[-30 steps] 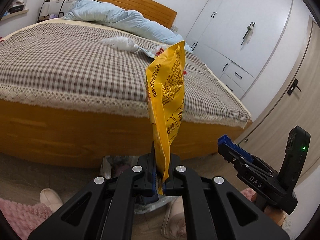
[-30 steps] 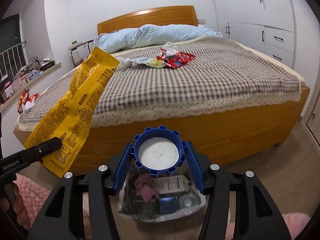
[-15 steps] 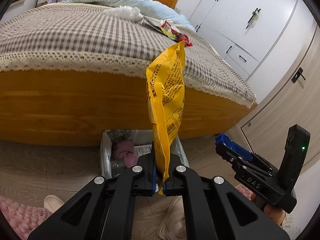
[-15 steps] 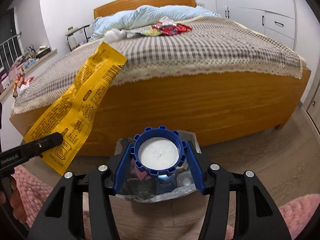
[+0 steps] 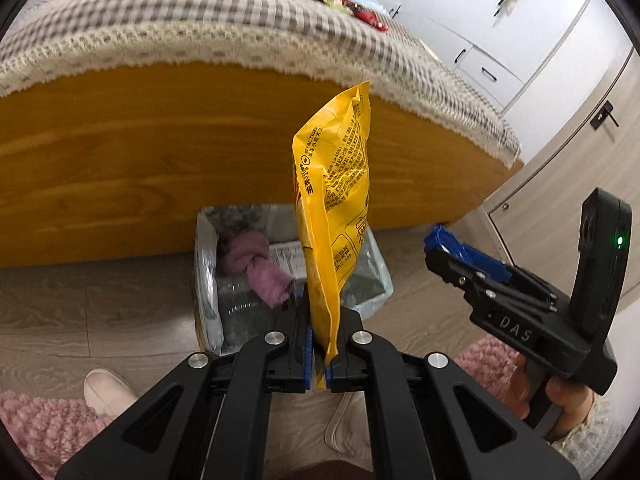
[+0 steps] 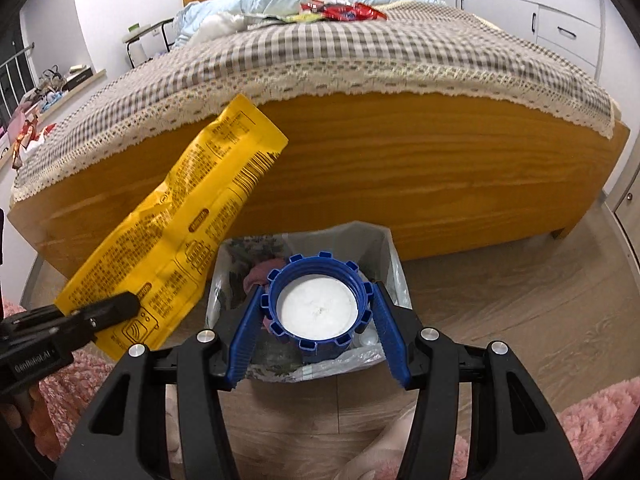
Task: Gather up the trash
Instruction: 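Carry the yellow wrapper and blue cap down to the floor bin, then open the left tool to drop the wrapper while the right tool releases the cap, then raise both open tools away from the bin toward the bed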
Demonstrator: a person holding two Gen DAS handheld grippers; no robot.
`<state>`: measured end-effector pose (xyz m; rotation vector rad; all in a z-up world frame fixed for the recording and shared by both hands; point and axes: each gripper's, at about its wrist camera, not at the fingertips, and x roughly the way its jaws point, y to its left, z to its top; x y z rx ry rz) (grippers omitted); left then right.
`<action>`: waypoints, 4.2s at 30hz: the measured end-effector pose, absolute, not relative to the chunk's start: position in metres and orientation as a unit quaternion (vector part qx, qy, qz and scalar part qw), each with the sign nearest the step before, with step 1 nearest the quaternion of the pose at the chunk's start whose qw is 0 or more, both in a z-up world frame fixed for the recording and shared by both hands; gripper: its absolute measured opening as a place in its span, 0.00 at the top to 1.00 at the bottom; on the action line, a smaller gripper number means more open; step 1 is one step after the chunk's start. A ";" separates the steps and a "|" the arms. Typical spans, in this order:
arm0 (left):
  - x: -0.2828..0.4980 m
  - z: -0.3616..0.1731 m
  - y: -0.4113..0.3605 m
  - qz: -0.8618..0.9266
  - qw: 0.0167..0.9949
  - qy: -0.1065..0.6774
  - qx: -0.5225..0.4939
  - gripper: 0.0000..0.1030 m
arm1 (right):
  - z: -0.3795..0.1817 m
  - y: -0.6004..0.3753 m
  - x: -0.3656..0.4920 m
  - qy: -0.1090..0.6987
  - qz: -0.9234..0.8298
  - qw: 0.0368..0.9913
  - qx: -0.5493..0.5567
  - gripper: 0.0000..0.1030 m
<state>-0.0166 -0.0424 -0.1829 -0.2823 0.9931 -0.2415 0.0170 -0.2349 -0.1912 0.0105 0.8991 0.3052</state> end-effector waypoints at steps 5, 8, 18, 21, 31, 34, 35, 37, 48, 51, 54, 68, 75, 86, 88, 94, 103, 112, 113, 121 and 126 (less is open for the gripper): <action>-0.016 -0.196 -0.041 -0.119 0.853 0.489 -0.137 0.99 | -0.201 -0.235 0.018 0.450 0.145 0.881 0.006 0.48; -0.016 -0.203 -0.041 -0.121 0.848 0.498 -0.136 0.99 | -0.207 -0.235 0.020 0.461 0.141 0.876 0.011 0.48; -0.012 -0.236 -0.044 -0.127 0.818 0.546 -0.128 0.99 | -0.226 -0.243 0.035 0.496 0.120 0.860 0.025 0.48; -0.006 -0.247 -0.045 -0.124 0.809 0.563 -0.117 0.99 | -0.236 -0.240 0.041 0.509 0.116 0.853 0.017 0.48; 0.018 -0.269 -0.039 -0.106 0.791 0.590 -0.124 0.99 | -0.272 -0.244 0.073 0.551 0.080 0.831 0.023 0.48; 0.026 -0.270 -0.040 -0.106 0.788 0.593 -0.125 0.99 | -0.283 -0.249 0.081 0.569 0.072 0.818 0.032 0.48; 0.028 -0.269 -0.040 -0.107 0.787 0.595 -0.124 0.99 | -0.286 -0.249 0.083 0.574 0.069 0.815 0.034 0.48; 0.034 -0.270 -0.041 -0.111 0.785 0.597 -0.120 0.99 | -0.290 -0.250 0.088 0.581 0.062 0.811 0.040 0.48; 0.053 -0.279 -0.040 -0.126 0.771 0.613 -0.120 0.99 | -0.301 -0.242 0.102 0.599 0.054 0.799 0.028 0.48; 0.062 -0.277 -0.046 -0.144 0.760 0.627 -0.093 0.99 | -0.302 -0.246 0.105 0.605 0.050 0.794 0.037 0.48; 0.076 -0.274 -0.054 -0.156 0.758 0.632 -0.042 0.99 | -0.308 -0.246 0.106 0.616 0.049 0.785 0.037 0.48; 0.129 -0.306 -0.086 -0.220 0.696 0.676 0.106 0.99 | -0.337 -0.252 0.127 0.666 0.045 0.742 0.056 0.48; 0.142 -0.316 -0.089 -0.198 0.705 0.663 0.157 0.99 | -0.340 -0.241 0.132 0.675 0.056 0.734 0.046 0.48; 0.149 -0.306 -0.085 -0.181 0.725 0.649 0.144 0.71 | -0.347 -0.233 0.138 0.684 0.033 0.728 0.019 0.48; 0.151 -0.300 -0.081 -0.181 0.730 0.647 0.127 0.53 | -0.349 -0.231 0.137 0.688 0.037 0.725 0.023 0.48; 0.151 -0.283 -0.073 -0.174 0.741 0.642 0.098 0.24 | -0.344 -0.226 0.138 0.690 0.033 0.723 0.027 0.31; 0.149 -0.283 -0.058 -0.148 0.737 0.657 0.056 0.08 | -0.337 -0.230 0.133 0.684 0.025 0.729 0.014 0.16; 0.140 -0.274 -0.054 -0.131 0.744 0.652 0.060 0.08 | -0.337 -0.226 0.127 0.677 0.029 0.735 -0.001 0.14; 0.139 -0.271 -0.053 -0.131 0.745 0.651 0.059 0.08 | -0.336 -0.226 0.127 0.675 0.028 0.738 -0.002 0.14; 0.131 -0.252 -0.058 -0.131 0.760 0.633 0.059 0.08 | -0.319 -0.220 0.122 0.648 0.031 0.760 -0.018 0.14; 0.122 -0.242 -0.056 -0.124 0.767 0.627 0.053 0.08 | -0.306 -0.221 0.116 0.627 0.034 0.778 -0.019 0.14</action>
